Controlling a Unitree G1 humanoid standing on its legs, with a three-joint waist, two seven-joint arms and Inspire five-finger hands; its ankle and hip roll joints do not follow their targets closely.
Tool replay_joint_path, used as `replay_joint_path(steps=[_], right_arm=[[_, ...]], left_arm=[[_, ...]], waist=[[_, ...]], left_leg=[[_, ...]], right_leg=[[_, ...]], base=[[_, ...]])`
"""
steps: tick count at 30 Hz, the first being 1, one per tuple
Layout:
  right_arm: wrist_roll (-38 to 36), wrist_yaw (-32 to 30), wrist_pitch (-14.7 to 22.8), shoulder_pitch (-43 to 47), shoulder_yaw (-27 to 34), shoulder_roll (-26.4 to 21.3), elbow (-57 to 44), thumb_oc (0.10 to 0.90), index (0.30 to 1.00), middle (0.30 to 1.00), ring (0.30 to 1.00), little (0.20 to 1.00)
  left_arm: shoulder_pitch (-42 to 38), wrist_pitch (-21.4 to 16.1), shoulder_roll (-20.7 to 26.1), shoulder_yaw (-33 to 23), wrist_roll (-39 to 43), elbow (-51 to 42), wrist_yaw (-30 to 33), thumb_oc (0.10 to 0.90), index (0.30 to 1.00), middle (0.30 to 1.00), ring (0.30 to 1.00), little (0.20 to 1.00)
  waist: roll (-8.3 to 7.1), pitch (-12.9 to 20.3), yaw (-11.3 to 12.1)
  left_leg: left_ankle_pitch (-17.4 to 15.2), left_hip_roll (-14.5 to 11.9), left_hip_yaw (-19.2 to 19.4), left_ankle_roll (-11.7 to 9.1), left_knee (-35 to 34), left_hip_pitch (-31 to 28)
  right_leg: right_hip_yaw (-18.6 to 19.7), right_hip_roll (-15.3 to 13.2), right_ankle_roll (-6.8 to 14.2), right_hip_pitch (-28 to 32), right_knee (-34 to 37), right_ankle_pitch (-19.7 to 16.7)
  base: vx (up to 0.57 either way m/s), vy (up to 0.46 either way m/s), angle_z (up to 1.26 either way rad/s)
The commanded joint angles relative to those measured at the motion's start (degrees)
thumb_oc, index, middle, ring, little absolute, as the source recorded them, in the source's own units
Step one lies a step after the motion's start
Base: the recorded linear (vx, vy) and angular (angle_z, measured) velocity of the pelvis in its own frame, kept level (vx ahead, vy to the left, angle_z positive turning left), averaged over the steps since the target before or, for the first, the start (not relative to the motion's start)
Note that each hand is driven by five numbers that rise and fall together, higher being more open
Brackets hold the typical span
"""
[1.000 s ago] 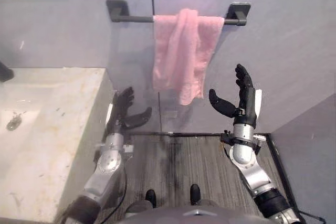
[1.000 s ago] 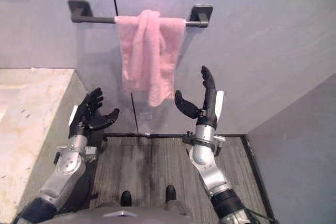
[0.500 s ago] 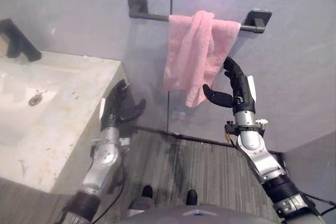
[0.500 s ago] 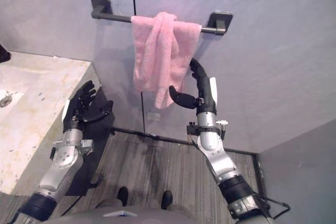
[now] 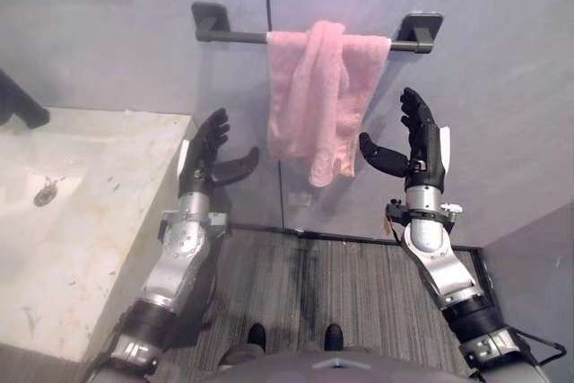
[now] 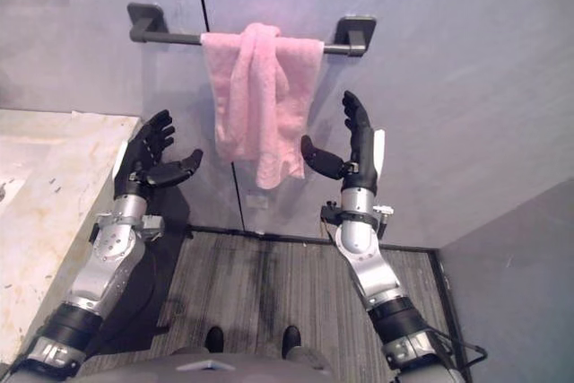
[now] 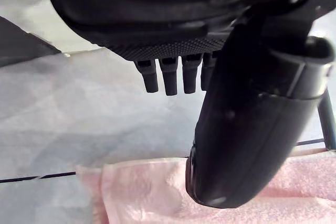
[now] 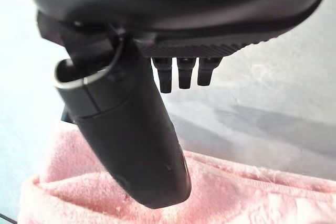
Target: Organize the bathroom.
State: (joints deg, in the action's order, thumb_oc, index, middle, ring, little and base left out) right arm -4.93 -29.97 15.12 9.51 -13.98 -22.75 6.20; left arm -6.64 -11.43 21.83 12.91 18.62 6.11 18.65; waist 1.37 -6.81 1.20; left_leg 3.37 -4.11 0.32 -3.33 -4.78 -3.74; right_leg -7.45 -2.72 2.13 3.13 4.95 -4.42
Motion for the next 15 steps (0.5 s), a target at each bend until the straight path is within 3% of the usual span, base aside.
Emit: replay_joint_path(steps=[1,2,3,5,15], right_arm=[[0.2,2.0,3.9,6.2,2.1,-1.0,-3.0,0.8,0.9,0.9,0.9,0.9],[-1.2,3.3,3.9,7.0,1.9,-1.1,-2.6,0.8,0.9,0.9,0.9,0.9],[-2.1,4.2,4.1,7.6,1.7,-1.1,-2.1,0.761,0.841,0.841,0.841,0.841],[-3.6,6.5,3.5,8.9,1.5,-1.3,-1.6,0.8,0.9,0.9,0.9,0.9],[-5.8,11.4,1.6,13.5,-0.4,-1.6,-0.7,0.8,0.9,0.9,0.9,0.9]], left_arm=[[-4.8,-3.8,1.0,-1.8,-0.4,-1.5,-0.3,0.8,0.9,0.9,0.9,0.9],[-5.3,-3.8,1.0,-1.8,-0.4,-1.1,-0.4,0.8,0.9,0.9,0.9,0.9],[-5.5,-3.9,0.9,-1.9,-0.6,-1.0,0.2,0.8,0.9,0.9,0.9,0.9],[-6.5,-3.9,1.1,-2.2,-0.2,-0.3,0.5,0.8,0.9,0.9,0.9,0.9],[-9.3,-2.9,1.0,-1.3,-1.9,1.1,1.6,0.8,0.9,0.9,0.9,0.9]], waist=[[-1.87,7.1,0.3],[-1.95,7.3,0.4],[-1.97,7.4,0.4],[-2.09,7.6,0.5],[-2.36,7.7,0.8]], left_leg=[[2.7,-0.5,0.2,0.1,-0.2,3.6],[2.6,-0.5,0.2,0.1,-0.2,3.5],[2.5,-0.5,0.3,0.1,-0.2,3.4],[2.5,-0.7,0.3,0.1,-0.2,3.3],[2.1,-0.6,-0.1,0.0,-0.2,2.9]], right_leg=[[-1.0,-2.2,1.1,1.5,0.1,0.8],[-0.9,-2.1,1.0,1.6,0.1,0.9],[-1.0,-2.1,1.0,1.6,0.1,0.9],[-1.1,-2.1,1.0,1.8,0.1,1.0],[-1.6,-2.2,0.8,2.3,0.1,1.3]], base=[[0.05,-0.018,-0.04],[0.07,-0.024,-0.03],[0.09,-0.036,-0.03],[0.07,-0.027,-0.02],[0.04,0.0,0.0]])
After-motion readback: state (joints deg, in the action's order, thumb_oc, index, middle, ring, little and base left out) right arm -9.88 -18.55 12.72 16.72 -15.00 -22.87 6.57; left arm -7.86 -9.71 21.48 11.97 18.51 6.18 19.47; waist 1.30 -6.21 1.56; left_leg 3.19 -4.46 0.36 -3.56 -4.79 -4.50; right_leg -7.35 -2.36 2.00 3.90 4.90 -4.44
